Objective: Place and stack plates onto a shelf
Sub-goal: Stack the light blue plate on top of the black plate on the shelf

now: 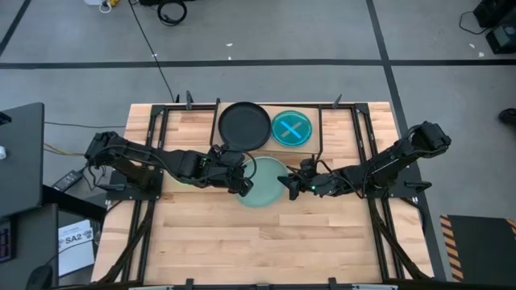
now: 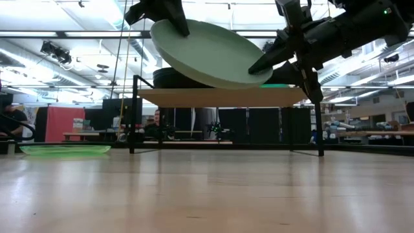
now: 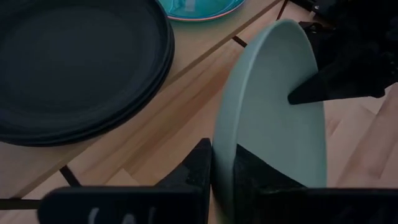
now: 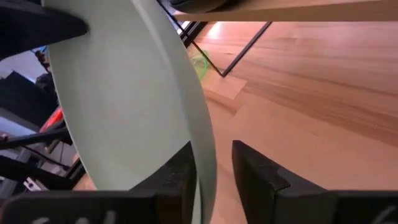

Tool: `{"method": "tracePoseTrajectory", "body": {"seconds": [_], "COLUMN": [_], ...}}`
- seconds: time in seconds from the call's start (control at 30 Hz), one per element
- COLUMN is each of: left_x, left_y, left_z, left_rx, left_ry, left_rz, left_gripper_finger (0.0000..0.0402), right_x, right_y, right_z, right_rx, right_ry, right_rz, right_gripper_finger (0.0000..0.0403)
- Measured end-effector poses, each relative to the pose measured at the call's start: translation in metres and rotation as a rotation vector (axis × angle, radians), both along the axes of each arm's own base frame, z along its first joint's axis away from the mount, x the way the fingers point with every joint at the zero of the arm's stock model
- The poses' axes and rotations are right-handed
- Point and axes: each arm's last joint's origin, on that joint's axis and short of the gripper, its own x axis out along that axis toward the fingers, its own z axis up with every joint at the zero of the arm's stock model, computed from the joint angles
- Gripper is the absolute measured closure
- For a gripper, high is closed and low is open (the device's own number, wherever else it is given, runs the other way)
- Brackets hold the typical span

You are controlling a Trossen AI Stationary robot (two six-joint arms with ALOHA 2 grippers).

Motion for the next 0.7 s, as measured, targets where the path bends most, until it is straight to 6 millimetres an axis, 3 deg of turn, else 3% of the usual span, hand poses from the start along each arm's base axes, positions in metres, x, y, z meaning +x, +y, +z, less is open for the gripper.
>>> {"method": "tracePoseTrajectory", "body": {"seconds": [0.27, 0.7], "left_x": [-0.001, -0.004], "left_y": [0.0, -0.001], "left_z": [-0.001, -0.005], "left_rx": [-0.027, -0.099], "left_ry": [0.022, 0.106], "left_rz": [-0.022, -0.107], "left_gripper_finger": [0.0362, 0.0378], "right_x": [0.001, 0.001], "right_y": [0.003, 0.012], "right_z": [-0.001, -0.003], "right_rx": [-0.102, -0.145], "right_ry": [0.057, 0.1], "right_rz": [0.153, 0.534], "right_gripper_finger": [0.0249, 0.0246]}}
